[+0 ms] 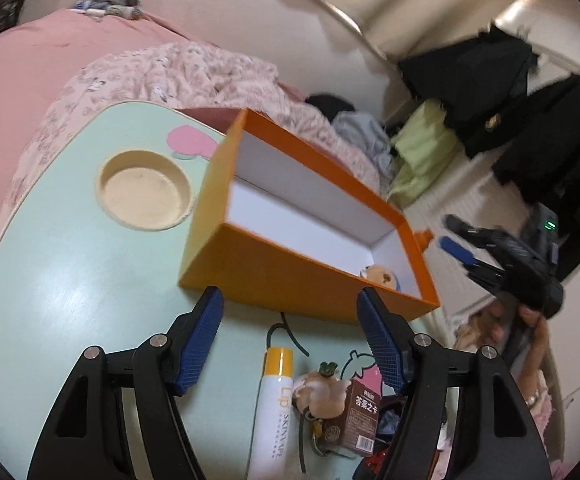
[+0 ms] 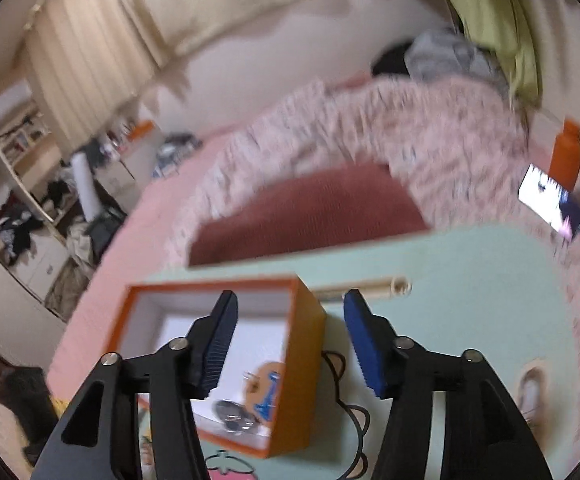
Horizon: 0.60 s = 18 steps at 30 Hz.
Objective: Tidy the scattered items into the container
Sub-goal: 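Grasp the brown plush in the box with the right gripper, place it on the table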
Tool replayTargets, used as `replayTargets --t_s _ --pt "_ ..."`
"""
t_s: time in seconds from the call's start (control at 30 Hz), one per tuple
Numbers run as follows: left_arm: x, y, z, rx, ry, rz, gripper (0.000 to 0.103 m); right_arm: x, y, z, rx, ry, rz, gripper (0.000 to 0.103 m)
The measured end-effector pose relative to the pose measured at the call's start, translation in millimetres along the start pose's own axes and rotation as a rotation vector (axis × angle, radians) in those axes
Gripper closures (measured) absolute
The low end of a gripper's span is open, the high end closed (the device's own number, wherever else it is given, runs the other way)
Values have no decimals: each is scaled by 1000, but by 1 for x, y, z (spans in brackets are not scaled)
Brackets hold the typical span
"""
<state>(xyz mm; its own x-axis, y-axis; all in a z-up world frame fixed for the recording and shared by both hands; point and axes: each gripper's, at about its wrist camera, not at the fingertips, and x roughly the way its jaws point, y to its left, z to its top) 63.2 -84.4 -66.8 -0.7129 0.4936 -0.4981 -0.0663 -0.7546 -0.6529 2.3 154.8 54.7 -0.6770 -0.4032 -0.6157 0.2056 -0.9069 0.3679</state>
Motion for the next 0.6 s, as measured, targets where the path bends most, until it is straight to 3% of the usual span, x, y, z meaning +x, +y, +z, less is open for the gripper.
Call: replayTargets --t_s 0.07,0.17,0.23,0.3,0.4,0.5,0.6 --pt "-3 11 -7 -53 -26 -25 34 -2 20 9 -66 83 7 47" --pt "-4 26 -13 -124 -32 -65 32 24 56 10 -188 358 1 50" --pt "-6 28 -11 -138 -41 -77 32 49 71 2 -211 528 26 66" --pt "-5 28 -11 -139 -47 -77 32 73 81 -6 -269 643 -50 72" --pt "-4 27 -12 -123 -44 -68 32 96 85 -10 -350 687 -207 73" --pt "-3 25 -13 -106 -42 -51 32 115 87 -18 -374 749 -276 73" --pt "-5 25 -13 -99 -50 -54 32 128 86 -26 -409 759 -360 73"
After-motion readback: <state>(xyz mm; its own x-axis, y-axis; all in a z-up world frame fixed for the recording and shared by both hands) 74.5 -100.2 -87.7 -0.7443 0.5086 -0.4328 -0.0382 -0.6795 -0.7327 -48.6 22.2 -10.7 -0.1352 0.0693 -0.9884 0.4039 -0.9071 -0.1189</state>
